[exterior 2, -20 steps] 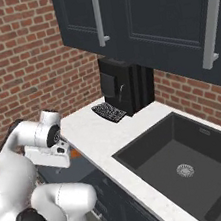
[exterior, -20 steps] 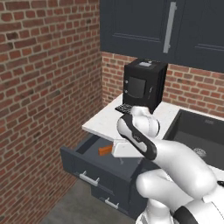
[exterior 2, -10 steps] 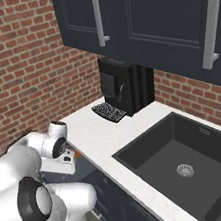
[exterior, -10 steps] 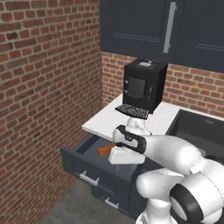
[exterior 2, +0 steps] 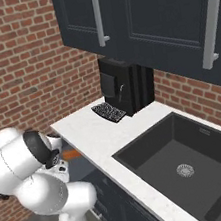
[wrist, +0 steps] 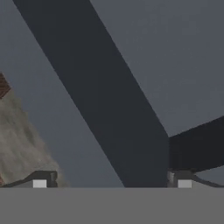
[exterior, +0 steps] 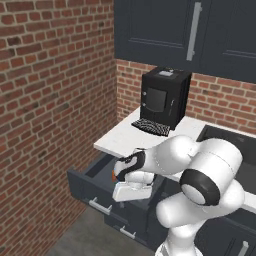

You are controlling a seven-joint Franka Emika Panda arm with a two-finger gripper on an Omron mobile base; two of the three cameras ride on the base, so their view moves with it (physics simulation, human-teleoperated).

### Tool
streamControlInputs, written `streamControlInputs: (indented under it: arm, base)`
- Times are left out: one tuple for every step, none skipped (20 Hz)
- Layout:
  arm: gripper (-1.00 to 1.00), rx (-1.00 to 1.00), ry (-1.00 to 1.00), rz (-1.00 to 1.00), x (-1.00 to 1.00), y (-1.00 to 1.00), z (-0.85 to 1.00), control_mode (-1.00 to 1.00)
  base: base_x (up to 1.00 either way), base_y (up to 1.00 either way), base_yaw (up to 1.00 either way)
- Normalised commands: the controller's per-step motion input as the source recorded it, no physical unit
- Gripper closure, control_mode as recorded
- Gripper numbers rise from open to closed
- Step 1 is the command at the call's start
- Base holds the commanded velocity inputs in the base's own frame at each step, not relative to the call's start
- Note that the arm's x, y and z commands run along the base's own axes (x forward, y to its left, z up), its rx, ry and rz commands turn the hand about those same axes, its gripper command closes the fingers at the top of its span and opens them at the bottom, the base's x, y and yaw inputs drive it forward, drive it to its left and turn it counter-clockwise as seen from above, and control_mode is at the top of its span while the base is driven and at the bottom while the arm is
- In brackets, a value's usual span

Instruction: Pick up the knife from the drawer and place it on the cutting board. Then place the meat from the plate to the cutting board.

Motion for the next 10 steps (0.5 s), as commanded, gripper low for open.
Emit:
streamControlInputs:
  arm:
    - [-1.00,0.04,0.05,0.11,-0.19,0.86,-0.39,-1.00]
    - [-1.00,0.04,0.07,0.11,-0.21,0.95,-0.36,-1.00]
    - [-1.00,0.04,0.07,0.10,-0.24,1.00,-0.36,-1.00]
    - [-1.00,0.05,0.08,0.10,-0.31,1.00,-0.31,-1.00]
    - [-1.00,0.05,0.07,0.11,-0.43,1.00,-0.24,-1.00]
    - [-1.00,0.04,0.07,0.11,-0.46,1.00,-0.20,-1.00]
    - [-1.00,0.03,0.06,0.11,-0.59,1.00,-0.08,-1.00]
    - [-1.00,0.02,0.06,0.13,-0.69,1.00,0.00,-1.00]
    - [-1.00,0.00,0.07,0.13,-0.67,1.00,0.00,-1.00]
    - [-1.00,0.00,0.05,0.13,-0.73,1.00,0.00,-1.00]
  base:
    - [0.00,0.00,0.00]
    - [0.00,0.00,0.00]
    - [0.00,0.00,0.00]
    - [0.00,0.00,0.00]
    - [0.00,0.00,0.00]
    - [0.00,0.00,0.00]
    - [0.00,0.00,0.00]
    - [0.00,0.00,0.00]
    - [0.00,0.00,0.00]
    - [0.00,0.00,0.00]
